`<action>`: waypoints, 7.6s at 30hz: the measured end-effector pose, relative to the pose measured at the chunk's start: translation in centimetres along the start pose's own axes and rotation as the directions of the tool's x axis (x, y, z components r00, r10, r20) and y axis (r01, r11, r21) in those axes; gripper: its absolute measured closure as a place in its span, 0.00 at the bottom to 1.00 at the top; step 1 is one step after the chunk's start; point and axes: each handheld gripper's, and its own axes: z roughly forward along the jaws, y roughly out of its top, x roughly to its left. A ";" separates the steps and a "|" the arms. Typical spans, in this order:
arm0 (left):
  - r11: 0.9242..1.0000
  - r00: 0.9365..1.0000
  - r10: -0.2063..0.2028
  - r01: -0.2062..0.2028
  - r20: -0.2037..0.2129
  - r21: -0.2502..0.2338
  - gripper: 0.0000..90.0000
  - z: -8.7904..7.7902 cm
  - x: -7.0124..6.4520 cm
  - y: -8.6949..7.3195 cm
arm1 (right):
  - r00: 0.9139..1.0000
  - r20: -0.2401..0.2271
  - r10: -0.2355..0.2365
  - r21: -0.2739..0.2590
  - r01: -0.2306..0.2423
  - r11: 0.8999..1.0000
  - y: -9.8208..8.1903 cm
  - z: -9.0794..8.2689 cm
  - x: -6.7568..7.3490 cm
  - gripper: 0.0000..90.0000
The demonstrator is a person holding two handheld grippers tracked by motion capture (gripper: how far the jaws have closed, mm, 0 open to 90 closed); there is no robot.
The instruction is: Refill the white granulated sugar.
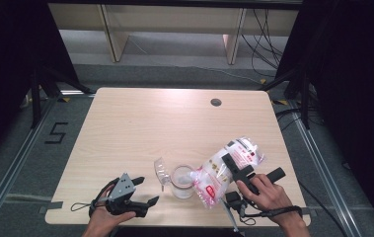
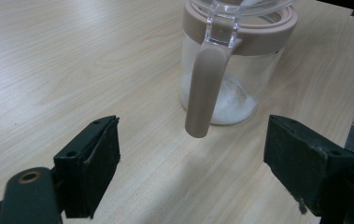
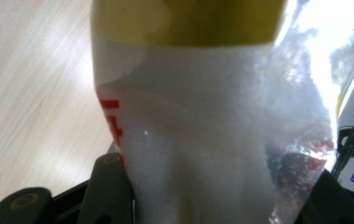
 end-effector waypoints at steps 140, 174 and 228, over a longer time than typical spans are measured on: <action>1.000 1.000 0.004 -0.004 0.003 0.008 0.20 0.0 -0.1 0.1 | 1.000 0.008 -0.011 -0.012 0.011 1.000 0.3 -0.2 -0.3 0.66; 1.000 1.000 0.001 -0.001 0.003 0.005 0.20 0.0 -0.2 0.0 | 1.000 0.002 -0.009 -0.008 0.009 1.000 0.2 -0.2 -0.3 0.67; 1.000 1.000 -0.007 0.007 0.004 0.002 0.20 0.0 -0.2 0.0 | 1.000 0.009 -0.023 -0.006 0.023 1.000 0.4 -0.4 -0.4 0.67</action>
